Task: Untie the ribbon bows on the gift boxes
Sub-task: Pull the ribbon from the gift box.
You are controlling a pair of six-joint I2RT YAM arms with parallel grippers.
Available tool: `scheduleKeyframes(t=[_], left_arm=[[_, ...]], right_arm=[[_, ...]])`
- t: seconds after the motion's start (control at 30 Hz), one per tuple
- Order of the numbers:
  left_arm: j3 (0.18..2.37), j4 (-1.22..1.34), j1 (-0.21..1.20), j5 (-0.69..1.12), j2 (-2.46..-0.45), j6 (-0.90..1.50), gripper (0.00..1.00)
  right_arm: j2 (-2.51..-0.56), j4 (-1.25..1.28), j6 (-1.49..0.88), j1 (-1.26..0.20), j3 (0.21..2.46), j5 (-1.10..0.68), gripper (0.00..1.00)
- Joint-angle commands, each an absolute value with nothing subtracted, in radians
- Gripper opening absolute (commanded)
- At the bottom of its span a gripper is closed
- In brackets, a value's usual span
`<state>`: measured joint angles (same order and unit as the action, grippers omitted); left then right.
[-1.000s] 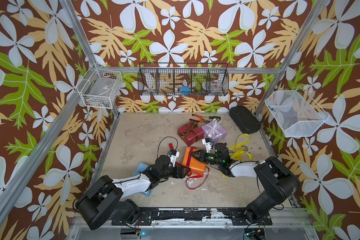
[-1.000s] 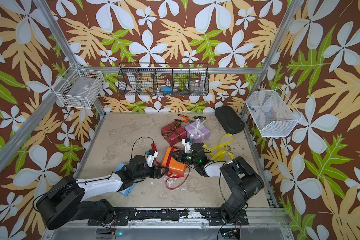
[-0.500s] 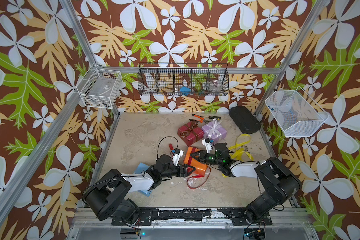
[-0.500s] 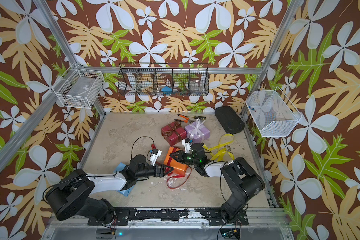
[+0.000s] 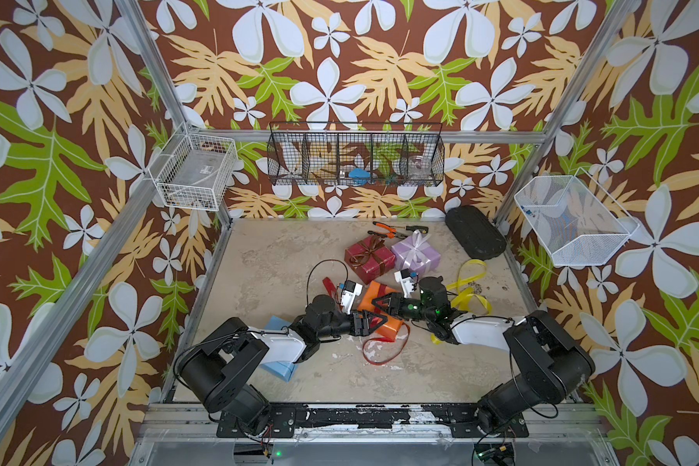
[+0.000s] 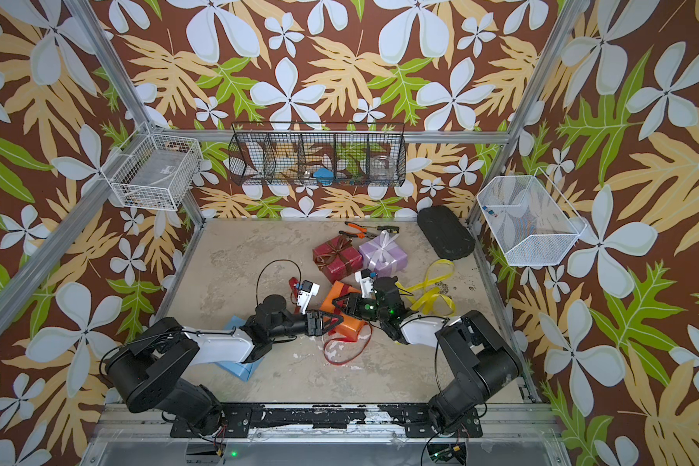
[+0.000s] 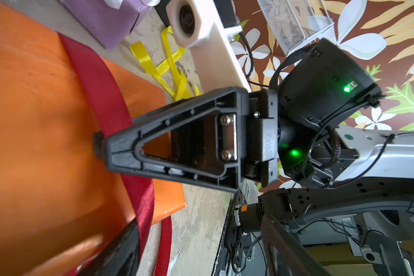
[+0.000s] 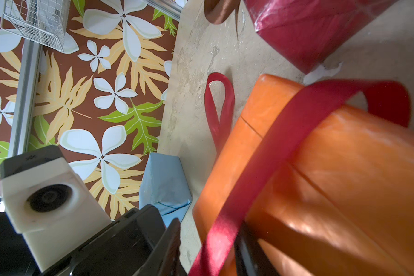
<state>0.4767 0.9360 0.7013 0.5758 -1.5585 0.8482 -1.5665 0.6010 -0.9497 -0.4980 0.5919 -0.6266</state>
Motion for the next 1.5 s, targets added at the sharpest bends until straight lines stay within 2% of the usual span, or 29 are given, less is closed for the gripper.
scheduleKeyframes(t=[0.0,0.27,0.3,0.5,0.6,0.67,0.87,0.97,1.13,1.23,1.47], left_arm=[[0.480,1.026,0.701,0.607,-1.580,0.875,0.77],[0.477,1.042,0.700,0.609,-1.600,0.885,0.77],[0.476,1.042,0.701,0.609,-1.600,0.884,0.77],[0.469,1.000,0.697,0.592,-1.565,0.869,0.80],[0.472,0.933,0.674,0.562,-1.522,0.838,0.86],[0.481,0.865,0.650,0.527,-1.486,0.804,0.99],[0.587,0.508,0.632,0.255,-1.419,0.588,1.00],[0.643,0.429,0.632,0.174,-1.449,0.523,1.00],[0.685,0.387,0.631,0.077,-1.530,0.481,0.87],[0.696,0.401,0.629,0.079,-1.579,0.472,0.87],[0.750,0.410,0.629,0.208,-1.685,0.439,0.92]], right_arm=[[-1.545,0.531,-0.901,-0.495,0.589,-0.609,0.40],[-1.625,0.880,-1.067,-0.506,0.517,-0.727,0.37],[-1.634,0.881,-1.068,-0.511,0.526,-0.729,0.34],[-1.624,0.849,-1.047,-0.512,0.543,-0.711,0.00],[-1.609,0.823,-1.030,-0.512,0.545,-0.702,0.00],[-1.605,0.819,-1.027,-0.511,0.545,-0.701,0.00],[-1.596,0.804,-1.017,-0.505,0.551,-0.712,0.00],[-1.591,0.806,-1.021,-0.500,0.549,-0.715,0.00],[-1.596,0.843,-1.041,-0.496,0.550,-0.740,0.00],[-1.596,0.843,-1.043,-0.496,0.551,-0.747,0.00],[-1.582,0.817,-1.026,-0.494,0.566,-0.752,0.00]])
